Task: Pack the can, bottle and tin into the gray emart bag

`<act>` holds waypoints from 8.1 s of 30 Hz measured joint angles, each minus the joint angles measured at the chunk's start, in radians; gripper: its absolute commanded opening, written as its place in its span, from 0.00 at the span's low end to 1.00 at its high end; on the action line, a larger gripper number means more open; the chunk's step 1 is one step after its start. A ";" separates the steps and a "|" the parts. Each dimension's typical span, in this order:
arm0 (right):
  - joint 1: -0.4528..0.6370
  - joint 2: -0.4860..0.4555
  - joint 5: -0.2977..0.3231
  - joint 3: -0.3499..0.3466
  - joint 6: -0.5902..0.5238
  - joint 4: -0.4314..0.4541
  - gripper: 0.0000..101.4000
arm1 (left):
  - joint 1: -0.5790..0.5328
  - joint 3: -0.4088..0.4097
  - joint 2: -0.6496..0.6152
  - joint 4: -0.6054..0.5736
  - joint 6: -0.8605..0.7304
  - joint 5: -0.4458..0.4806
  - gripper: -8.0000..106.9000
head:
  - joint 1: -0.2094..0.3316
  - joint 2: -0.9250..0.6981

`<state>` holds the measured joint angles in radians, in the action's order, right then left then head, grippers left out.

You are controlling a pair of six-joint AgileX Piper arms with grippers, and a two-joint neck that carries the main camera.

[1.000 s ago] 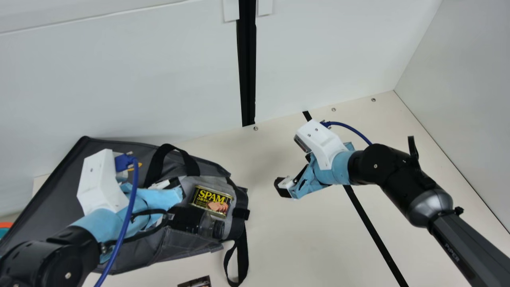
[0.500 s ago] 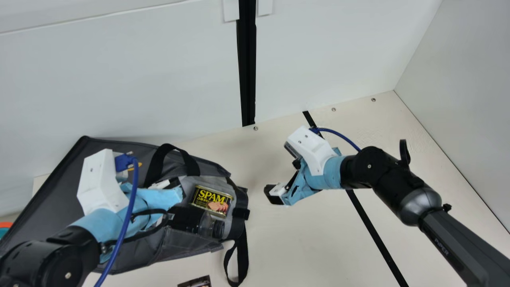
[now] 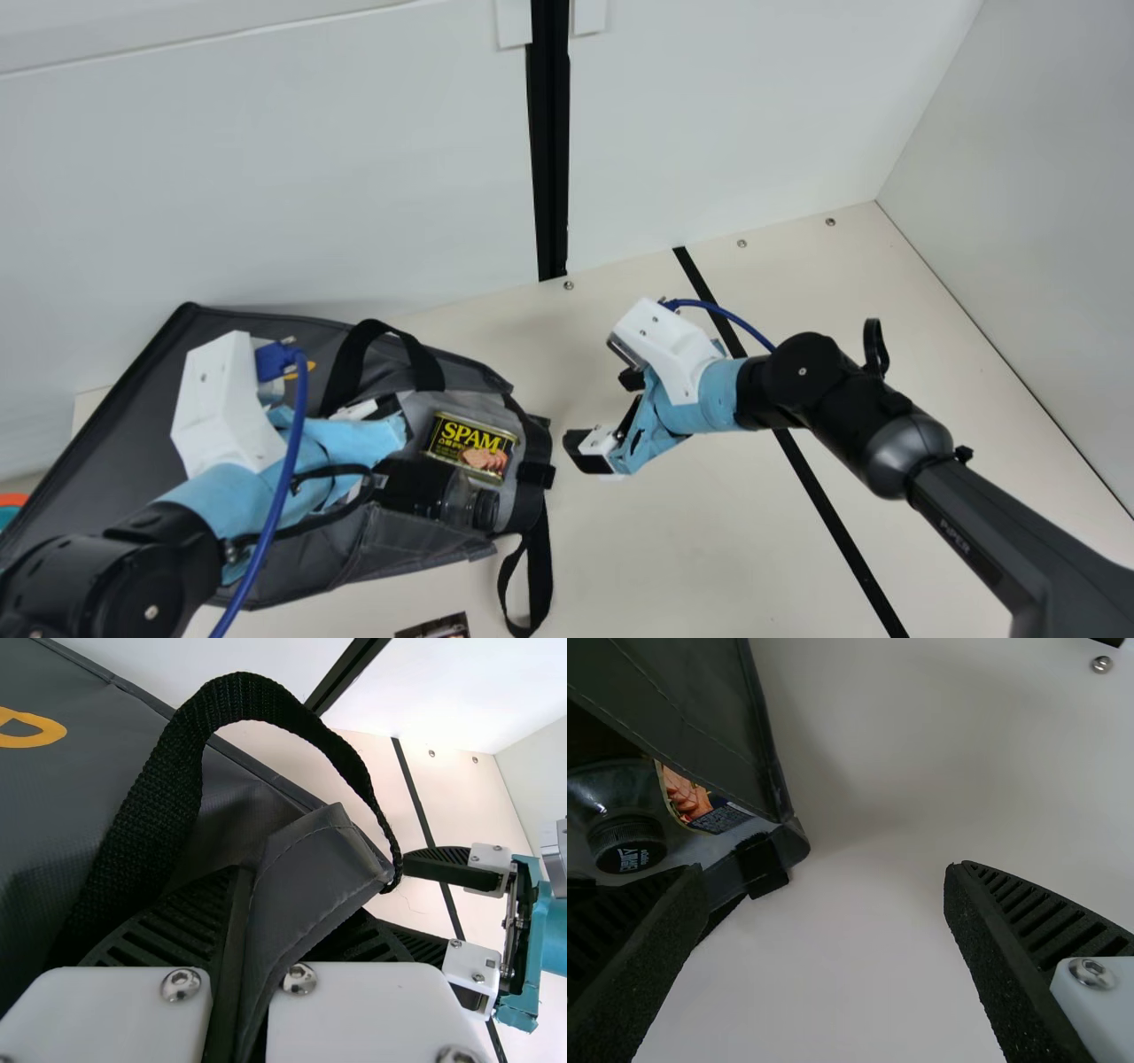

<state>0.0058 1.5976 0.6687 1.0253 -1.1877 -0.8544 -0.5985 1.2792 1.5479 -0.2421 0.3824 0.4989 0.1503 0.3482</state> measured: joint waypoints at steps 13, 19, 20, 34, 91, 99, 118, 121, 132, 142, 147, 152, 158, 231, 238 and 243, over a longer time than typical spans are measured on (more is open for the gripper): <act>-0.060 0.069 -0.008 0.005 -0.138 -0.126 0.90 | 0.000 0.000 0.000 0.000 0.000 0.000 0.16 | 0.002 0.000; -0.088 0.116 -0.021 0.030 -0.178 -0.176 0.90 | 0.000 0.000 0.000 0.000 0.000 0.000 0.16 | 0.002 -0.002; -0.092 0.125 -0.024 0.036 -0.181 -0.186 0.90 | 0.000 0.000 0.000 0.000 0.000 0.000 0.16 | 0.002 0.000; -0.137 0.246 -0.056 0.127 -0.234 -0.255 0.90 | 0.000 0.000 0.000 0.000 0.000 0.000 0.16 | 0.002 -0.002; -0.001 0.250 0.283 0.196 -0.006 -0.312 0.00 | 0.007 0.004 0.002 -0.024 -0.030 -0.007 0.16 | 0.002 0.000; 0.045 0.190 0.361 0.174 0.016 -0.342 0.00 | 0.017 0.038 0.008 -0.086 -0.111 -0.023 0.16 | 0.002 -0.002; 0.142 -0.007 0.540 0.148 0.104 -0.417 0.00 | 0.048 0.121 -0.023 -0.237 -0.305 -0.027 0.16 | 0.002 -0.002; 0.141 -0.040 0.553 0.142 0.122 -0.437 0.00 | 0.051 0.140 -0.032 -0.239 -0.317 -0.016 0.16 | 0.002 0.000; 0.092 -0.166 0.553 0.124 0.222 -0.535 0.00 | 0.049 0.243 -0.049 -0.227 -0.336 0.073 0.16 | 0.000 -0.002; 0.079 -0.270 0.557 0.143 0.336 -0.585 0.00 | 0.047 0.357 -0.058 -0.212 -0.322 0.177 0.16 | 0.002 0.000; 0.084 -0.317 0.556 0.165 0.402 -0.601 0.00 | 0.047 0.424 -0.060 -0.197 -0.303 0.250 0.16 | 0.002 0.000; 0.099 -0.364 0.558 0.200 0.480 -0.617 0.00 | 0.047 0.514 -0.054 -0.189 -0.288 0.360 0.16 | 0.002 -0.002; 0.131 -0.418 0.562 0.251 0.593 -0.583 0.00 | 0.057 0.648 -0.026 -0.221 -0.277 0.516 0.16 | 0.002 0.000; -0.006 -0.232 0.320 0.348 0.652 0.051 0.00 | 0.281 0.914 0.402 -0.499 -0.808 0.717 0.16 | 0.002 0.000; -0.006 -0.232 0.320 0.348 0.652 0.052 0.00 | 0.281 0.914 0.402 -0.499 -0.808 0.717 0.16 | 0.002 0.000; -0.006 -0.232 0.320 0.348 0.652 0.052 0.00 | 0.281 0.914 0.402 -0.499 -0.808 0.717 0.16 | 0.002 0.000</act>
<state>0.0000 1.3656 0.9885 1.3734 -0.5357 -0.8021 -0.3173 2.1932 1.9500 -0.7407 -0.4254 1.2157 0.1519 0.3482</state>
